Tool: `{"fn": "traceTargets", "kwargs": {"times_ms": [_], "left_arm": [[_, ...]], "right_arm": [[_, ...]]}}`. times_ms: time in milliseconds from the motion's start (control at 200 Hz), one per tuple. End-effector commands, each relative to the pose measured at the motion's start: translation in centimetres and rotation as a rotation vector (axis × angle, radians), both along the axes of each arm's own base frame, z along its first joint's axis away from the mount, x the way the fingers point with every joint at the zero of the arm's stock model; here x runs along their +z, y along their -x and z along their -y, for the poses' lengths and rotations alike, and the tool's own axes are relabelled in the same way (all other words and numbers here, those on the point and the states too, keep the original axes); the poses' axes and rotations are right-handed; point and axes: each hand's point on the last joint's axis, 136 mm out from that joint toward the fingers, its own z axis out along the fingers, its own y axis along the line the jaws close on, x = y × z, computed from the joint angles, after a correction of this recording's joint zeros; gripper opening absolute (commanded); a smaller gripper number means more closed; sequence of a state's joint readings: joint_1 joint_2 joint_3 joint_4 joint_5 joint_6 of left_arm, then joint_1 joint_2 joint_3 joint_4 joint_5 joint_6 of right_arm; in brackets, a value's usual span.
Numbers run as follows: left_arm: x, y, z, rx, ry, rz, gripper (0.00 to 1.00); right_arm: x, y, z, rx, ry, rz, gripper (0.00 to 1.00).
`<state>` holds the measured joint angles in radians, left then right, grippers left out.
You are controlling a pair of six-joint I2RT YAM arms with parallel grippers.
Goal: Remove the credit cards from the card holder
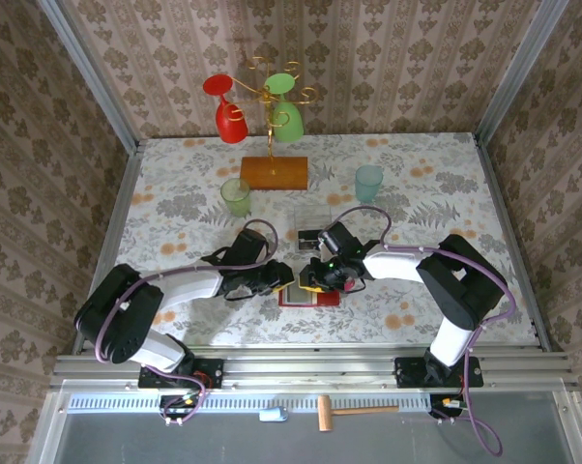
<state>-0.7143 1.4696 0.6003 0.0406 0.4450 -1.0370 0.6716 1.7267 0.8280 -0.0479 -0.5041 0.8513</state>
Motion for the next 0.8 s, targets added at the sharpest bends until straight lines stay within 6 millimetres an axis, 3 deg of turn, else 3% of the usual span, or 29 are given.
{"fn": "traceTargets", "kwargs": {"times_ms": [0, 315, 795], "left_arm": [[-0.21, 0.22, 0.59, -0.004, 0.015, -0.021, 0.33], [-1.01, 0.6, 0.73, -0.004, -0.003, -0.039, 0.34], [-0.36, 0.57, 0.97, -0.007, 0.002, -0.03, 0.32]], "right_arm": [[-0.54, 0.56, 0.71, -0.021, 0.006, -0.029, 0.26], [-0.56, 0.59, 1.16, -0.04, -0.014, -0.029, 0.26], [-0.64, 0.59, 1.41, -0.067, -0.076, -0.036, 0.25]]}}
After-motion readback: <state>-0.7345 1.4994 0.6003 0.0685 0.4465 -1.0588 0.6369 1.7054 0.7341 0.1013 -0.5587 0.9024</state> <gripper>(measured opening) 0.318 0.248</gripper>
